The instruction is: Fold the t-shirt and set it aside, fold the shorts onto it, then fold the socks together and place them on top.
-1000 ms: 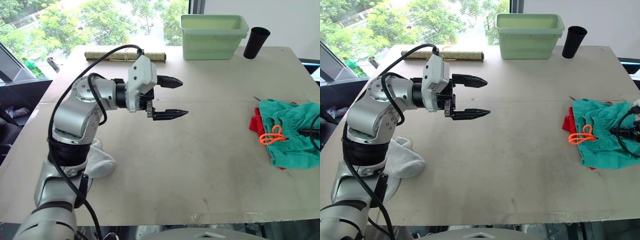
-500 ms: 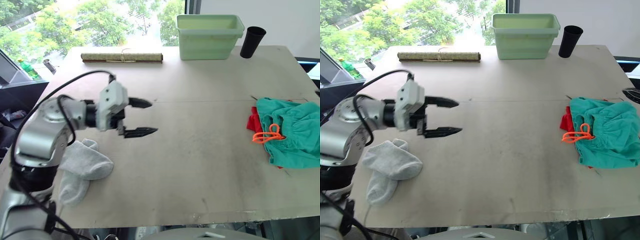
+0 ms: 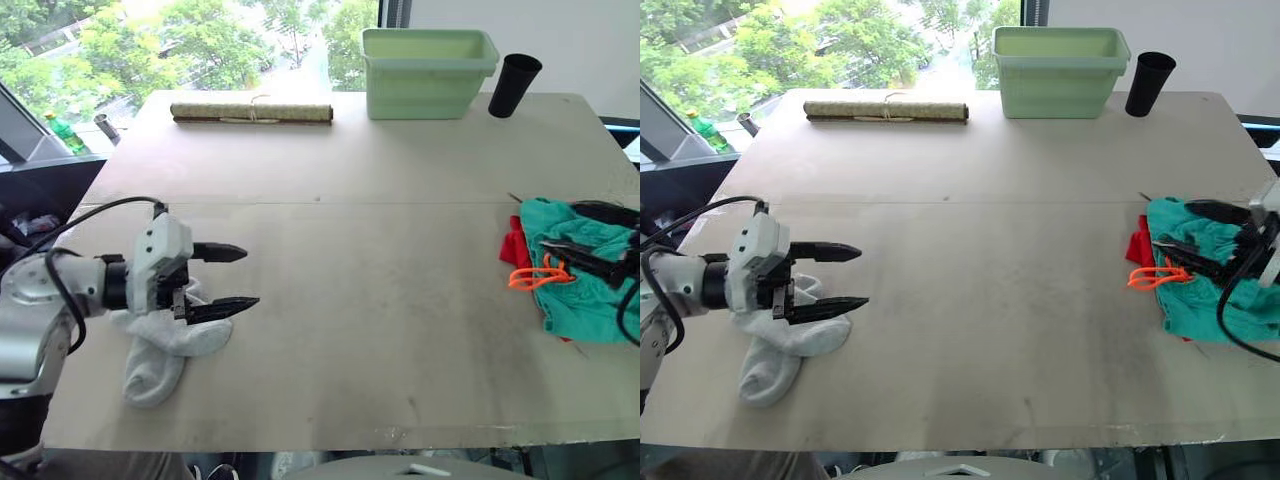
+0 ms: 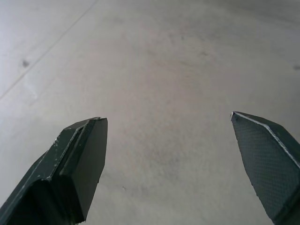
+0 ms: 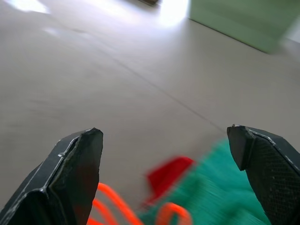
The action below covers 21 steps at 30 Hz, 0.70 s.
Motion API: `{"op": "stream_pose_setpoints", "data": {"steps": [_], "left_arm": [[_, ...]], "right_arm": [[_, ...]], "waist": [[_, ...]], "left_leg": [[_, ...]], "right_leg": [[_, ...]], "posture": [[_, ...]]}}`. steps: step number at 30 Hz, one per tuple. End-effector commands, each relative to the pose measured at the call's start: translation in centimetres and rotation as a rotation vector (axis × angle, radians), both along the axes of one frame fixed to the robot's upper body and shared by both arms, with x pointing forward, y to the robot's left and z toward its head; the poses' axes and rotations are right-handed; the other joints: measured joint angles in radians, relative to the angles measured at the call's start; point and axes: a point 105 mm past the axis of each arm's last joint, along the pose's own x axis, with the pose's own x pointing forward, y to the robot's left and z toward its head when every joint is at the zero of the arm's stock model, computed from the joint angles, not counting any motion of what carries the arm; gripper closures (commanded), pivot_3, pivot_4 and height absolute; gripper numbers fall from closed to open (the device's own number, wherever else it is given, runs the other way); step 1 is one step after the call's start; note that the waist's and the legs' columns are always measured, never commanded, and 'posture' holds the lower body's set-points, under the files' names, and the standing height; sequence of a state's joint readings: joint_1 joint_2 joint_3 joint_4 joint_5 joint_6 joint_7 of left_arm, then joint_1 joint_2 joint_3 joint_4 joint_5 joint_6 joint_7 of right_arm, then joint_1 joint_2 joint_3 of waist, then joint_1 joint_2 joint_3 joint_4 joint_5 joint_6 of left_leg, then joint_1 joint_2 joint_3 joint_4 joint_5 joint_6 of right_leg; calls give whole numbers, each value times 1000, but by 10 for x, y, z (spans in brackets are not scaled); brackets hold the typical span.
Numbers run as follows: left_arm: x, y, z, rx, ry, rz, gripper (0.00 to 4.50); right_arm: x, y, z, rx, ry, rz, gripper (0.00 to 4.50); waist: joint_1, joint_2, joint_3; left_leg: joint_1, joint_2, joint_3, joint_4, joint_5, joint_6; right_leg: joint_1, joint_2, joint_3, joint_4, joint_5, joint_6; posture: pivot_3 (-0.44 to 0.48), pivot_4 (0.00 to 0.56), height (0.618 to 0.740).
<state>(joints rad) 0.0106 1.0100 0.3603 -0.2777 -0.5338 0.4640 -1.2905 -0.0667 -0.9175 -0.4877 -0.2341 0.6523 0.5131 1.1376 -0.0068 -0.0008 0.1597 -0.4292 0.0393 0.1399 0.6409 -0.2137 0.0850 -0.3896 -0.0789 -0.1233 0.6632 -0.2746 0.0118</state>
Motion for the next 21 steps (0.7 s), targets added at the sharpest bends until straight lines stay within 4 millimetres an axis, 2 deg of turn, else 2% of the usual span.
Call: {"op": "stream_pose_setpoints", "data": {"steps": [1,4,9,16,21], "left_arm": [[-5,23,8,49,-16,78,0],[-13,51,1,114,29,152,0],[-25,83,-18,123,46,294,0],[-44,88,-38,46,73,397,0],[-59,106,-52,83,106,461,0]], "right_arm": [[-20,37,-2,-14,-11,214,35],[-29,62,-5,16,-51,348,35],[-32,88,-8,48,-80,432,35],[-34,104,-2,113,-102,485,35],[-31,107,1,98,-112,524,35]], "waist": [[-4,0,0],[-3,-1,0],[1,-3,-1],[-4,-3,-1],[-5,-4,-1]], "left_leg": [[0,0,0,-1,0,0],[0,0,0,-1,-1,-3],[-1,-1,0,-1,-2,-5],[-2,-1,0,-3,-2,-5],[-1,-1,0,-2,-2,-5]], "right_leg": [[0,0,0,0,0,0],[-1,0,-1,-1,0,0],[-3,-2,-1,-2,-1,-1],[-3,-3,-1,-3,-1,-1],[-4,-3,-1,-3,-2,-4]], "posture": [[0,150,737],[0,150,737],[0,150,737],[0,150,737],[0,150,737]]}}
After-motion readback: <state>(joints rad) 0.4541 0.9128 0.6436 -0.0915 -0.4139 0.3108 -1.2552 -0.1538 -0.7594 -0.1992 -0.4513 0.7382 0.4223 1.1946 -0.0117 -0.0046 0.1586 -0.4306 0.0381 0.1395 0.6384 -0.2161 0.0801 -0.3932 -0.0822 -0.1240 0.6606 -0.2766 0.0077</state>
